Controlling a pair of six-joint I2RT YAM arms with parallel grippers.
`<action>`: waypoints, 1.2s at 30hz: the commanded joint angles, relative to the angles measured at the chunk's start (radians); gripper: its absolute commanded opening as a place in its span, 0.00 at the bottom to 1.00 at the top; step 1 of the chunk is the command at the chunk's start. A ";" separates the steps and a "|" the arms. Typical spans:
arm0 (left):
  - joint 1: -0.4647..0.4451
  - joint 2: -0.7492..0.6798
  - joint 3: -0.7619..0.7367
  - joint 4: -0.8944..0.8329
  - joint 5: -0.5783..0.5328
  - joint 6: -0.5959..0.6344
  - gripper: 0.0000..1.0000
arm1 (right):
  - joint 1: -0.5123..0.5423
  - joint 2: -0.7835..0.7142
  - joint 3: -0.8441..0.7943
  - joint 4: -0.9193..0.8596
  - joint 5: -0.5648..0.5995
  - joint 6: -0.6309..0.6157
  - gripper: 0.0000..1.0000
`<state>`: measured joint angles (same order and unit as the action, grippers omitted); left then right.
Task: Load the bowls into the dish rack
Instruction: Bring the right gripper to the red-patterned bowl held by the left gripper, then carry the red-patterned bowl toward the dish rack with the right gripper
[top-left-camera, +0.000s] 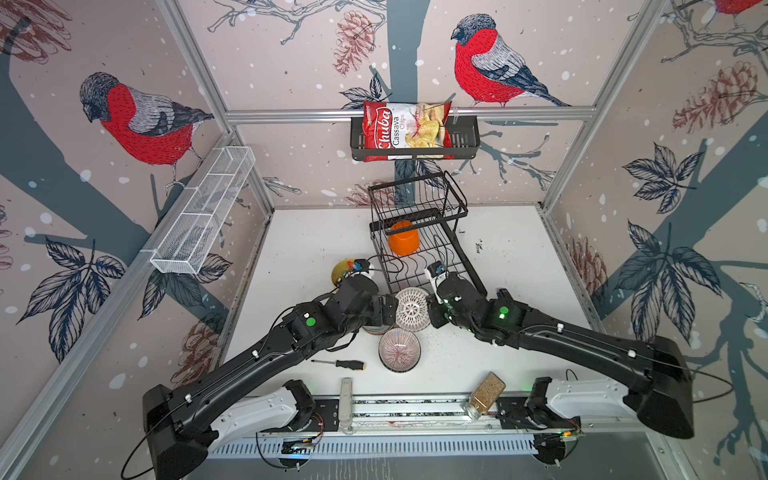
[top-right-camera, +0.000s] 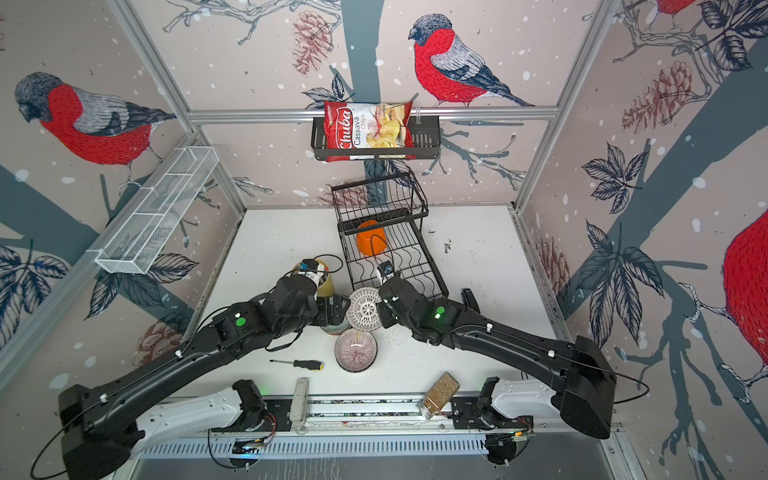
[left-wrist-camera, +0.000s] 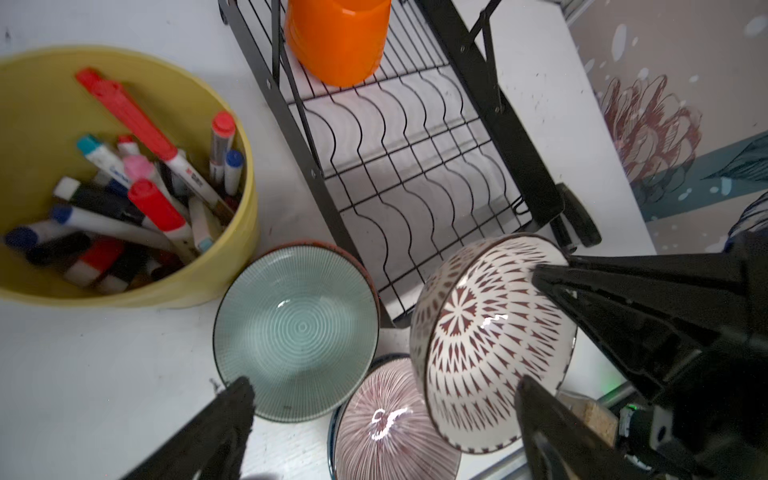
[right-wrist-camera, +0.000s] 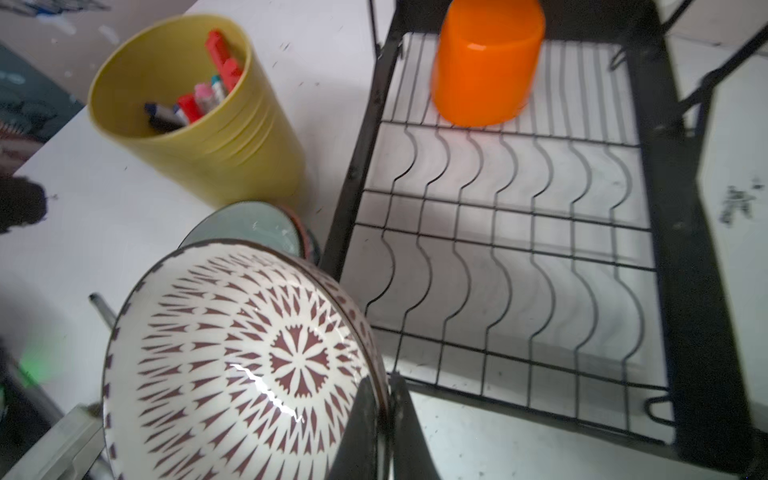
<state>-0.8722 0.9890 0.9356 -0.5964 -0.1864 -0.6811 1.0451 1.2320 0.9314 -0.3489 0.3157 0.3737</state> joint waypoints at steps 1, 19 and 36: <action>0.022 -0.016 0.002 0.126 -0.014 0.067 0.97 | -0.032 -0.006 0.013 0.022 0.132 0.027 0.00; 0.185 0.009 -0.044 0.377 0.168 0.139 0.97 | -0.154 0.236 0.137 0.058 0.544 -0.062 0.00; 0.210 -0.006 -0.092 0.429 0.200 0.141 0.97 | -0.155 0.411 0.182 0.199 0.792 -0.301 0.00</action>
<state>-0.6640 0.9878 0.8482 -0.2142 0.0013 -0.5541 0.8909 1.6333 1.1030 -0.2413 1.0229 0.1501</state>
